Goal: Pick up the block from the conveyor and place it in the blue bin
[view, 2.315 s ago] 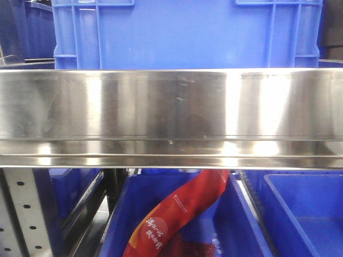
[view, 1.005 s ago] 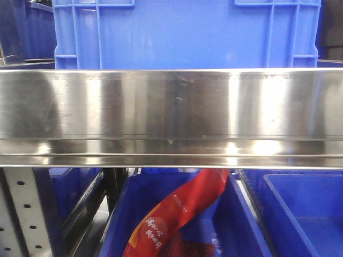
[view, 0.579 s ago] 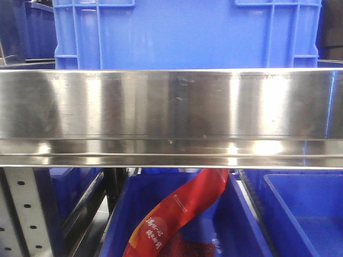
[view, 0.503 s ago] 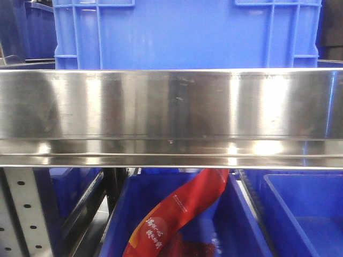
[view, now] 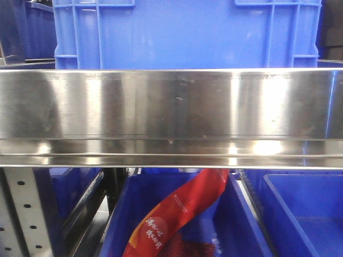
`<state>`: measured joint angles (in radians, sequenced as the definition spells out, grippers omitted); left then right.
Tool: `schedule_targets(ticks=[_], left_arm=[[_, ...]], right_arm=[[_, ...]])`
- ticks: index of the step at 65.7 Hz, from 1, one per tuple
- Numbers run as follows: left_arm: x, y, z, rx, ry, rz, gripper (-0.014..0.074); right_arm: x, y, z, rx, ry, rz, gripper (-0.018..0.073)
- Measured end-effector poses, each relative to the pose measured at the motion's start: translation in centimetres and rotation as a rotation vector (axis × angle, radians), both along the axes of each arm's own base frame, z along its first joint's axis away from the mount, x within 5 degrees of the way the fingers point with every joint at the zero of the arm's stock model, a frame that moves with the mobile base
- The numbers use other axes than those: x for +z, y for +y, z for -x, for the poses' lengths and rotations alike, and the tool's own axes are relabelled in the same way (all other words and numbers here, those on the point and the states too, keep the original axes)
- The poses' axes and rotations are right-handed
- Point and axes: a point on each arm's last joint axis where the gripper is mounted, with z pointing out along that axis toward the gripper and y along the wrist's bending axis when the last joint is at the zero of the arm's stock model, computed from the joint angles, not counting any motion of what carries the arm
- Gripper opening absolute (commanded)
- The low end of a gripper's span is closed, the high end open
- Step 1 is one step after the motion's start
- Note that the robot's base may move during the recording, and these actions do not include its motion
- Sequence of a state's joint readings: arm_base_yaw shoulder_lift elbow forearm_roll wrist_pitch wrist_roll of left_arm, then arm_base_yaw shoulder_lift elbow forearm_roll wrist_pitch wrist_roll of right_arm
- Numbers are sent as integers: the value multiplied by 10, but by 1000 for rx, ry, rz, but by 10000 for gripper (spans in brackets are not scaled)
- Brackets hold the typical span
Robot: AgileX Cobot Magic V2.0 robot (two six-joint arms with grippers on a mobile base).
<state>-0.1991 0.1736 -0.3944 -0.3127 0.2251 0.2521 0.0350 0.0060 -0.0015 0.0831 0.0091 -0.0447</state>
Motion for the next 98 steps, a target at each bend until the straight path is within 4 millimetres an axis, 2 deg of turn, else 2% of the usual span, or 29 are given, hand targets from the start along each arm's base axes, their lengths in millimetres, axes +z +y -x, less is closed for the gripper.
schedule_targets(ticks=[34,41,55,70,98], left_arm=[[-2,1,0,14,-7,-6,-111],[-16,4,-1,64,-9,0,-111],[-59,13,-2,223,-29,-90,-111],[-104,15,-8,246,29,-106,-111],[-105,15,-8,246,23,-103,-111]], right_arm=[[0,0,0,0,0,2,-168],[0,0,0,0,0,2,-168],[0,0,0,0,0,2,-168],[0,0,0,0,0,2,-168],[0,0,0,0,-2,2,-168]])
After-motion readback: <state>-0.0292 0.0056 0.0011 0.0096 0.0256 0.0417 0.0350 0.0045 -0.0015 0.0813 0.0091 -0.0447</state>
